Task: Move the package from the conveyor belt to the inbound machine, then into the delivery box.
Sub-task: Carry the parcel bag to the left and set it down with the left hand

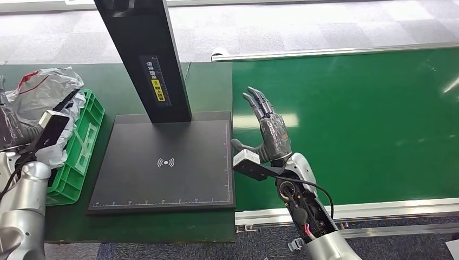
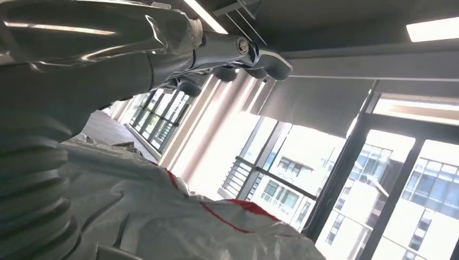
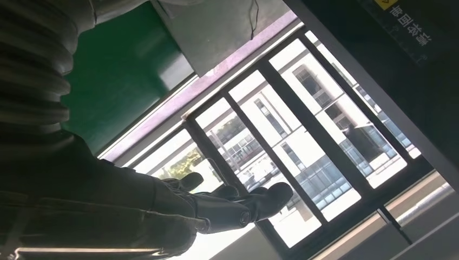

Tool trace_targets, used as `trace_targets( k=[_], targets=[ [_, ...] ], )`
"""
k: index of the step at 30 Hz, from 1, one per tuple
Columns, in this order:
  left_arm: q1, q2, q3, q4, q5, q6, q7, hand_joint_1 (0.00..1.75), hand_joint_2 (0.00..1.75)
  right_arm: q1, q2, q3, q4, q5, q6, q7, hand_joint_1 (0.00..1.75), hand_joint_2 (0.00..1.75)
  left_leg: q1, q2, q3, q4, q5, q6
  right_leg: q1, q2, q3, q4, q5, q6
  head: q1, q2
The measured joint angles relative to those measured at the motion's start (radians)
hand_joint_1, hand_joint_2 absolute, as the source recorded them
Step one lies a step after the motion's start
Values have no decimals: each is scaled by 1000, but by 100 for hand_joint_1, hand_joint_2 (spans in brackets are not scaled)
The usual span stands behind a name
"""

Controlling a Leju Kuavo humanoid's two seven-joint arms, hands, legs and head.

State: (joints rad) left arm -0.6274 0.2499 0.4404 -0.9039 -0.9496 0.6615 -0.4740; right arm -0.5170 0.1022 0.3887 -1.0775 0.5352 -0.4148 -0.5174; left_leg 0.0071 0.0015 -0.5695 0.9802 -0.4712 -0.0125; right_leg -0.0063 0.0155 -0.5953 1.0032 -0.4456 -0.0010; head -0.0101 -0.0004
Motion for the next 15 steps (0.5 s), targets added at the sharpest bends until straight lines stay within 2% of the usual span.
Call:
trace_targets(
  k=[2, 6, 8, 11, 15],
  targets=[
    [11, -17, 7, -40, 4, 0, -3, 0, 175, 0, 0, 2, 2, 0, 0, -1, 0, 175, 0, 0, 0, 0, 0, 0, 0, 0, 0, 0, 0, 0, 0, 0],
    [21, -42, 21, -84, 38, 0, -54, 0, 0, 0, 0, 7, 5, -3, -5, -1, 0, 175, 1, -1, 0, 0, 0, 0, 1, 0, 0, 0, 0, 0, 0, 0],
    [23, -60, 34, -103, 62, 0, -119, 0, 0, 0, -1, 8, 6, -8, -9, -1, 0, 175, 1, -1, 0, 0, 0, 0, 1, 0, 0, 0, 0, 0, 0, 0],
    [29, -106, 77, -160, 8, 0, -199, 0, 0, 0, -1, 9, 7, -15, -14, -3, 0, 175, 1, -1, 0, 0, 0, 0, 1, 0, 1, 0, 0, 0, 0, 0],
    [39, -157, 133, -251, 10, 0, -222, 0, 0, 0, -2, 13, 9, -19, -20, -7, 0, 175, 1, 0, 0, 0, 0, 0, 0, 0, 0, 0, 0, 0, 0, 0]
  ],
)
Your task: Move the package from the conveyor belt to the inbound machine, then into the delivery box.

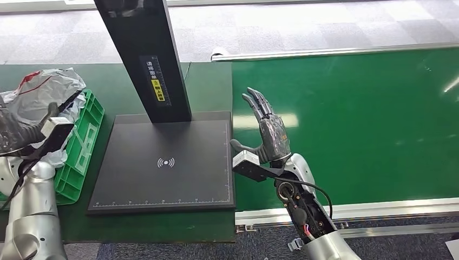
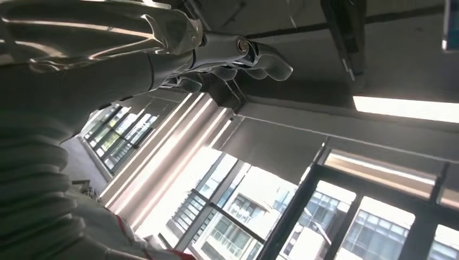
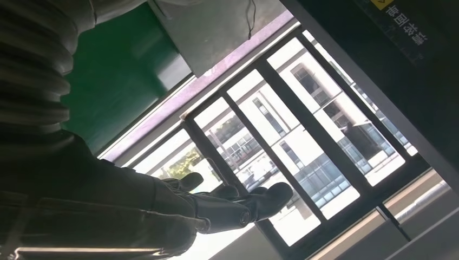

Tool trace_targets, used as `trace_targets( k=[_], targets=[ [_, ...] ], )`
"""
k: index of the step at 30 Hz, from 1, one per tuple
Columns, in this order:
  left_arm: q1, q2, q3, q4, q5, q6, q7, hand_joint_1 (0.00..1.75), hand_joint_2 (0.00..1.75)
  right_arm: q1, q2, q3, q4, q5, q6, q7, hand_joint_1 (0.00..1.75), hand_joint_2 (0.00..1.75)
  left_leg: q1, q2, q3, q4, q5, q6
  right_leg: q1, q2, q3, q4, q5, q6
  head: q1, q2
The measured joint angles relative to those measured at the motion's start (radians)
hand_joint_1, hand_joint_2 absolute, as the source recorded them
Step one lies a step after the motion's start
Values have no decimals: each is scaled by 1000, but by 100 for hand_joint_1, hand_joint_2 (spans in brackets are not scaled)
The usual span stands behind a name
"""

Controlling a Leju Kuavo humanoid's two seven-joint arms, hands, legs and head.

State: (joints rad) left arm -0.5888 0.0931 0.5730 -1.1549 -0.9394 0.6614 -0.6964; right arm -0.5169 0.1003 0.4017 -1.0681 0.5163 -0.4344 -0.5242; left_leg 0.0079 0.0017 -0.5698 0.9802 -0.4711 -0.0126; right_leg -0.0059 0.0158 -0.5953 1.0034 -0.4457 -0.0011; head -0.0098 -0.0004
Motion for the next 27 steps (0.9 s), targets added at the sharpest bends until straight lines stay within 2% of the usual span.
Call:
trace_targets(
  k=[10, 13, 16, 17, 19, 23, 25, 27],
  targets=[
    [27, -43, 24, -111, 57, 0, -2, 0, 0, 0, -3, 3, 1, -2, -5, -1, 0, 175, 0, -1, 0, 0, 0, 0, 0, -1, 0, 0, 0, 0, 0, 0],
    [48, -48, 4, -136, 176, 0, -3, 0, 0, 0, -4, 4, 1, -9, -7, -2, 0, 175, 0, -1, 0, 0, 0, 0, 0, -1, 0, 0, 0, 0, 0, 0],
    [102, -49, -100, -183, 484, -1, -3, 0, 0, 0, -8, 4, 1, -59, 17, -9, 0, 175, 0, -2, 0, 0, 0, 0, 0, -1, -1, 0, 0, 0, 0, 0],
    [125, -50, -155, -201, 589, -7, -3, 0, 0, 1, -10, 1, 1, -107, 49, -12, 0, 175, 0, -2, 0, 0, 0, 0, 0, -1, -1, 0, 0, 1, 0, 0],
    [168, -55, -278, -238, 747, -32, -3, 0, 0, 1, -9, -15, 1, -284, 187, -1, 0, 175, -1, -4, -1, 0, 0, 0, 0, -3, 0, -1, -1, 1, 0, 0],
    [246, -95, -519, -285, 873, -151, 19, 0, 175, -6, 3, -91, 31, -802, 561, 123, 0, 175, -2, -6, -1, 0, 0, 1, -2, -4, 1, -1, -1, 1, 0, 0],
    [275, -117, -621, -283, 902, -237, 46, 0, 175, -20, 9, -116, 67, -924, 655, 162, 0, 175, -3, -6, -1, 1, -1, 1, -3, -4, 1, -1, 0, 2, 0, 0],
    [292, -135, -690, -273, 926, -308, 64, 0, 175, -32, 15, -124, 93, -958, 684, 178, 0, 175, -3, -6, -1, 1, -1, 1, -3, -4, 1, -1, 0, 2, 0, 0]
  ],
)
